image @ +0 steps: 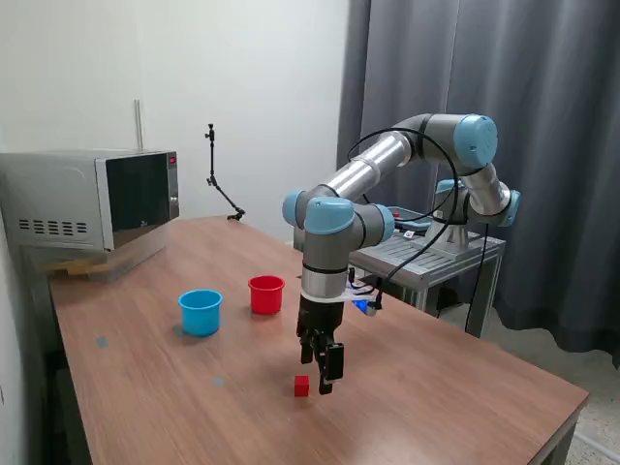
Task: Place red objects in the red bin, and blue objects in the blue bin.
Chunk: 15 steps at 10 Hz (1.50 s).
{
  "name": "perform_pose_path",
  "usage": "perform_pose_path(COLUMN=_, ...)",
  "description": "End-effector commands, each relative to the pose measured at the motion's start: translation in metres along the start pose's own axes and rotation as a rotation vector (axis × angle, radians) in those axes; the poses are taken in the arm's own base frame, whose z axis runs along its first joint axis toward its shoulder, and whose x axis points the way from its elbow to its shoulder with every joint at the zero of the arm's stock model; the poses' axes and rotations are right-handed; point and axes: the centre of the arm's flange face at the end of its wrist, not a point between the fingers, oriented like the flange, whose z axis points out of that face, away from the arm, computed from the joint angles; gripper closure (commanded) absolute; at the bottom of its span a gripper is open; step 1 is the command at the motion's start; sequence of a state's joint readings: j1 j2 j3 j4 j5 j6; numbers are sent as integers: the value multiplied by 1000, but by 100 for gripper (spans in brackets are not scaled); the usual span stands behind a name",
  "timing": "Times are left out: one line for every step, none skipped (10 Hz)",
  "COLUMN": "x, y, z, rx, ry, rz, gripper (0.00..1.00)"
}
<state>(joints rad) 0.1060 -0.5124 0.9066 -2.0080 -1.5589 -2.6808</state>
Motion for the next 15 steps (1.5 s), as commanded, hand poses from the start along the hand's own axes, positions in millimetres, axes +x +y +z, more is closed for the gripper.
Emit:
perform_pose_path(x=-3, y=2, z=1, rx=1, ry=-1, rz=4, gripper=0)
perform_pose_path(x=-4, y=3, z=1, rx=1, ry=-1, rz=6, gripper=0)
perform_pose_path(x=-4, y=3, z=1, rx=0, ry=0, rz=6, gripper=0)
perform_pose_path(x=-4, y=3, z=3, rx=3, ry=-1, rz=6, gripper=0)
perform_pose_path(x=-4, y=3, z=2, rx=1, ry=-1, rz=6, gripper=0)
perform_pose_path(x=-3, y=2, z=2, rx=1, ry=-1, rz=6, gripper=0)
perform_pose_path(x=-3, y=2, z=2, rx=2, ry=1, rz=4, gripper=0)
perform_pose_path(x=-3, y=2, z=4, rx=4, ry=2, rz=4, gripper=0)
perform_pose_path(x=-2, y=1, z=7, rx=7, ry=0, rz=3, gripper=0)
perform_pose_path(x=-1, y=0, z=11, rx=11, ry=-2, rz=1, gripper=0)
perform_pose_path(x=-1, y=0, z=13, rx=14, ry=-3, rz=1, gripper=0)
perform_pose_path(x=-1, y=0, z=13, rx=15, ry=-2, rz=1, gripper=0)
perform_pose_path(x=-1, y=0, z=14, rx=14, ry=-3, rz=1, gripper=0)
perform_pose_path(x=-1, y=0, z=15, rx=15, ry=-4, rz=1, gripper=0)
perform_pose_path(x=0, y=-1, z=15, rx=15, ry=-4, rz=0, gripper=0)
